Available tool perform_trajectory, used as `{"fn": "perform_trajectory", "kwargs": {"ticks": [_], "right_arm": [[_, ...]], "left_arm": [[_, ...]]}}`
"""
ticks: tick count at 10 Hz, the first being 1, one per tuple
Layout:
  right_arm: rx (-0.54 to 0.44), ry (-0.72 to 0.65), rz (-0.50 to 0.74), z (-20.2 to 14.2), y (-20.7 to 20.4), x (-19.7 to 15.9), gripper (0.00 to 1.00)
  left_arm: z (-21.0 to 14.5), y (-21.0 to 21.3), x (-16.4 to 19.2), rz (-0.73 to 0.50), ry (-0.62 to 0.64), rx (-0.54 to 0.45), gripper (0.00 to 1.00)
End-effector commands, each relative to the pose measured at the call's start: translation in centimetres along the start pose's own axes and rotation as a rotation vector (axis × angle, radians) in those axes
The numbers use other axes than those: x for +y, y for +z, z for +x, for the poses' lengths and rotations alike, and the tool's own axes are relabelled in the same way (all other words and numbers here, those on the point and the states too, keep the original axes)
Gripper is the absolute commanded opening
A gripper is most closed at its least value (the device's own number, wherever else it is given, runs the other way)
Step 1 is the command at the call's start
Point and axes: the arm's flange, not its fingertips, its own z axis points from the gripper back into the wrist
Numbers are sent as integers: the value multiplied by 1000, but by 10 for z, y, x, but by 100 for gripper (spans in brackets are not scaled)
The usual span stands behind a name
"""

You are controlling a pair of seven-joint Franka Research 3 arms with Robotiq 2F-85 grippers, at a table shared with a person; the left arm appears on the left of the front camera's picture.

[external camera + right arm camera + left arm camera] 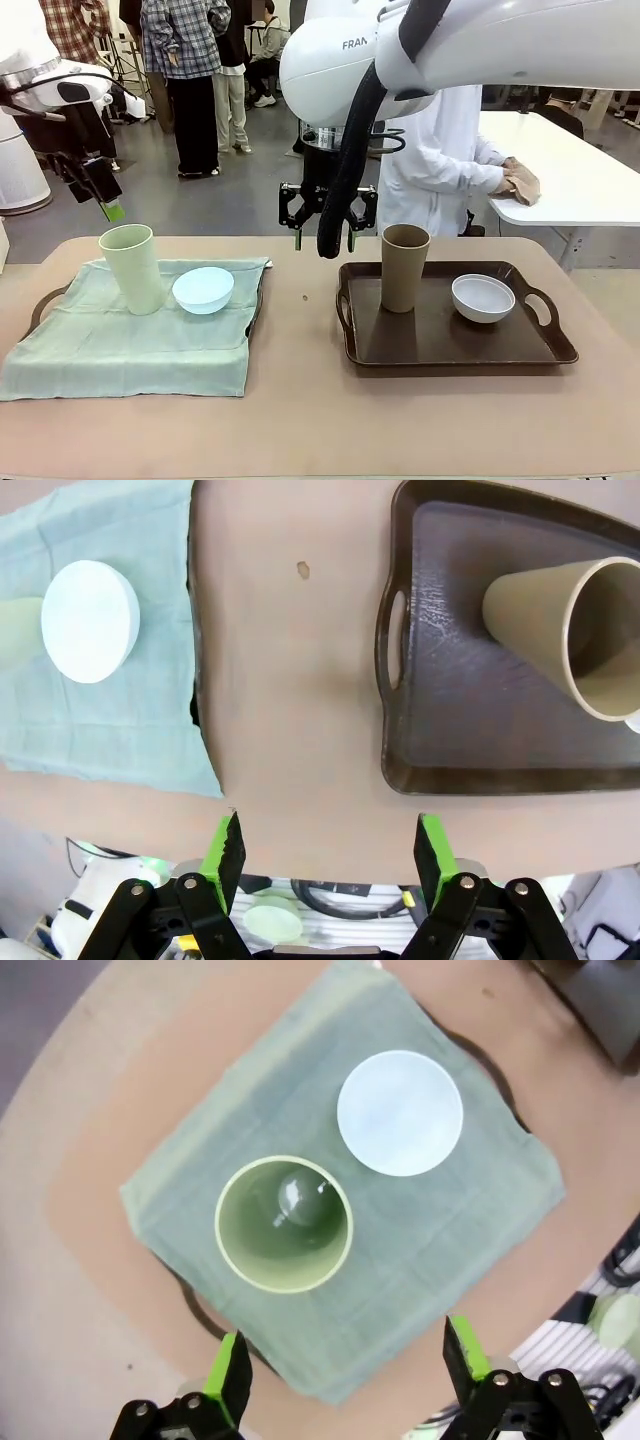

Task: Set up a tray with a mat and arrange the tableware.
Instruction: Place the Picnic Bowl and Reusable plastic cup back onto the Handle tray in front of the human's position, then pick up the Picnic Bowl and Reusable plastic cup from the Handle tray in front of the human's position and hold them in the air.

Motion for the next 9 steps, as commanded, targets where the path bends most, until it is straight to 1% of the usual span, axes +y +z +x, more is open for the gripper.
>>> {"fn": "perform_trajectory", "kwargs": {"ticks": [1,9], "right_arm": [[-3,-10,-4,-3,0,-3,88],[-3,-10,-4,-3,0,-3,88]], "left_arm": [[-2,2,-1,-14,-13,-8,100],[-2,2,-1,-14,-13,-8,100]]}}
